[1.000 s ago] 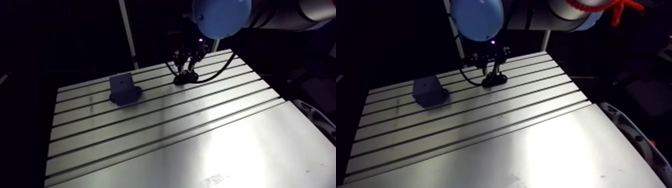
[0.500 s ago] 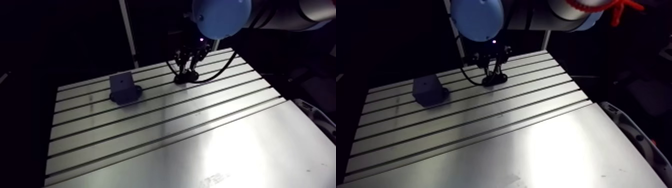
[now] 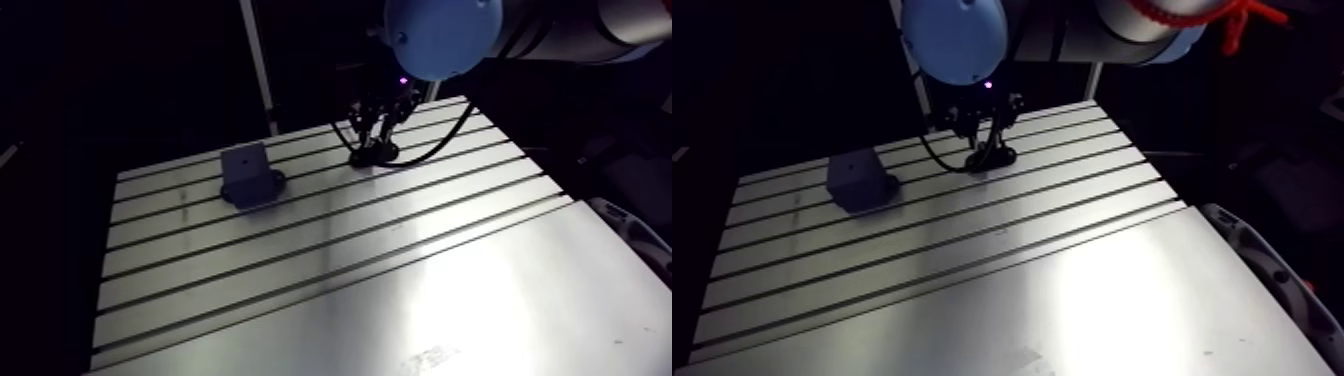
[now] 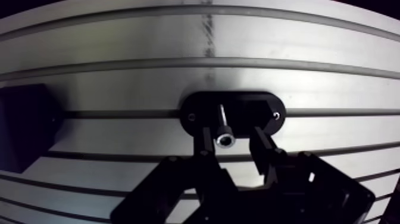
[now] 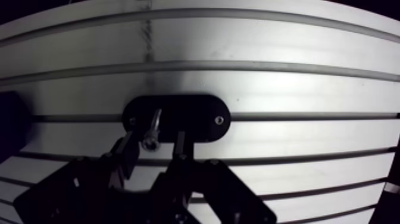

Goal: Pick up the M10 bolt and insert it into the hole until fully seated.

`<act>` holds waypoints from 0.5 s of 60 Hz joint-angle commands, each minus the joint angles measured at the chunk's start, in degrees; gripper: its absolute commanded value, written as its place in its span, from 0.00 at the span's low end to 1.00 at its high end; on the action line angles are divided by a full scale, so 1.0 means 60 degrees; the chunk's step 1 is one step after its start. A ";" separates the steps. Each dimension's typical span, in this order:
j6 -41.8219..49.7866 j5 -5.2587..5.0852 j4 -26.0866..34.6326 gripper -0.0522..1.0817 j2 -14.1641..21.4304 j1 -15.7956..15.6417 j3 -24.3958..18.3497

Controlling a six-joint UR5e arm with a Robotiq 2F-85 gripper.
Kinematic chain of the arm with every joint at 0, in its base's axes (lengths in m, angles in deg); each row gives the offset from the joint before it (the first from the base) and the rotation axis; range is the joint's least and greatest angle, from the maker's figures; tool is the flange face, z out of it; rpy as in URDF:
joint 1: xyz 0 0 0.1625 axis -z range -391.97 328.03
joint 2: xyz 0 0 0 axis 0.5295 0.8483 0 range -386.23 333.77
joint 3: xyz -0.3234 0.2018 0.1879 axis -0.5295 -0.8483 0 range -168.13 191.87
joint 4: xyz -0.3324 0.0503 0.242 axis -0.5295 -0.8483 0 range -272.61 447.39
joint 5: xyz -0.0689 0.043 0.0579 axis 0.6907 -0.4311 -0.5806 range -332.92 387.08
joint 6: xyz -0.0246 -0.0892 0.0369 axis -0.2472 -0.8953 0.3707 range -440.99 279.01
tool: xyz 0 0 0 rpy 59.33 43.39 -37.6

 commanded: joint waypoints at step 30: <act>-0.0007 -0.0048 0.0014 0.58 -0.0040 -0.0045 -0.0062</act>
